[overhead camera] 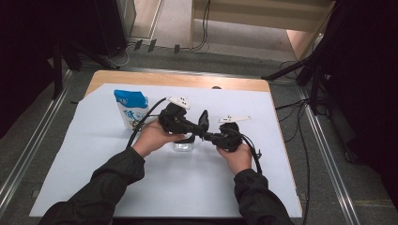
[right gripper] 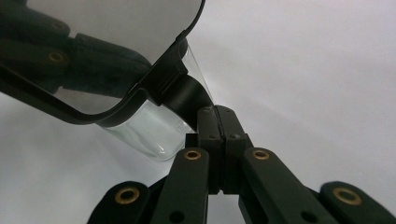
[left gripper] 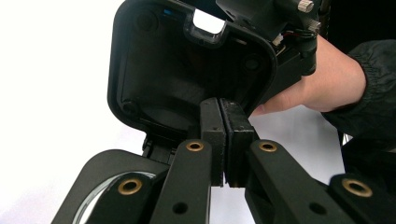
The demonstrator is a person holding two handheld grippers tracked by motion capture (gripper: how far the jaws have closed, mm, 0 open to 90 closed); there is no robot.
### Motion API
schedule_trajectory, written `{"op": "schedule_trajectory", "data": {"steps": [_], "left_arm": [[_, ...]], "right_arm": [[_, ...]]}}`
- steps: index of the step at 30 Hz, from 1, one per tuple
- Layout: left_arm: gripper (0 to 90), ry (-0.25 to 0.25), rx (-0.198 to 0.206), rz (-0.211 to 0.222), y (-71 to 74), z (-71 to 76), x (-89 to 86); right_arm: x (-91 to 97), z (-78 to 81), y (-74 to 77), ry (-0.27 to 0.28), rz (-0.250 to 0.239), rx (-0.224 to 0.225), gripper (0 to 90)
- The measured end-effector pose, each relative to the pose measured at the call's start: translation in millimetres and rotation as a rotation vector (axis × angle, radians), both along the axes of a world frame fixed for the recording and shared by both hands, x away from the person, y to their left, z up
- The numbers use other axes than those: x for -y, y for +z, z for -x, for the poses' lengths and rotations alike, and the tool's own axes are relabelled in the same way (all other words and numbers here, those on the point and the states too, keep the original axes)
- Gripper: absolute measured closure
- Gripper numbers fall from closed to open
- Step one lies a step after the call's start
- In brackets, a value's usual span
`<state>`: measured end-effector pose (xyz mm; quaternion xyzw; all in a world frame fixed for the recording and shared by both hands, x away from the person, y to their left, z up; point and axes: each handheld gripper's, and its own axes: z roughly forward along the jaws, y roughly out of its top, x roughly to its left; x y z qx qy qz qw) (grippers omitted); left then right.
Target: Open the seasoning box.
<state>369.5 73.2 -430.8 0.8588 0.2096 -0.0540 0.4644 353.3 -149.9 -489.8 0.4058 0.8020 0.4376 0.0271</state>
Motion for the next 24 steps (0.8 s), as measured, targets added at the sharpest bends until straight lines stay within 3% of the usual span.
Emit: {"op": "schedule_trajectory", "data": {"steps": [11,16,21,24], "left_arm": [[88.6,0.018,-0.012,0.015,-3.3,-2.9,2.5],[86.4,0.024,-0.021,0.012,-2.6,-2.5,-2.7],[69.4,0.053,-0.035,-0.013,-2.3,-1.7,-9.3],[58.8,0.067,-0.037,-0.021,-1.8,-1.0,-14.8]], "right_arm": [[-1.0,-2.3,-0.9,-0.013,0.000,0.004,90.0],[-1.8,-1.2,0.8,0.006,-0.002,0.021,90.0],[1.3,-1.3,5.1,0.004,-0.011,0.036,89.5],[5.9,-3.3,6.0,0.005,-0.015,0.025,82.6]]}}
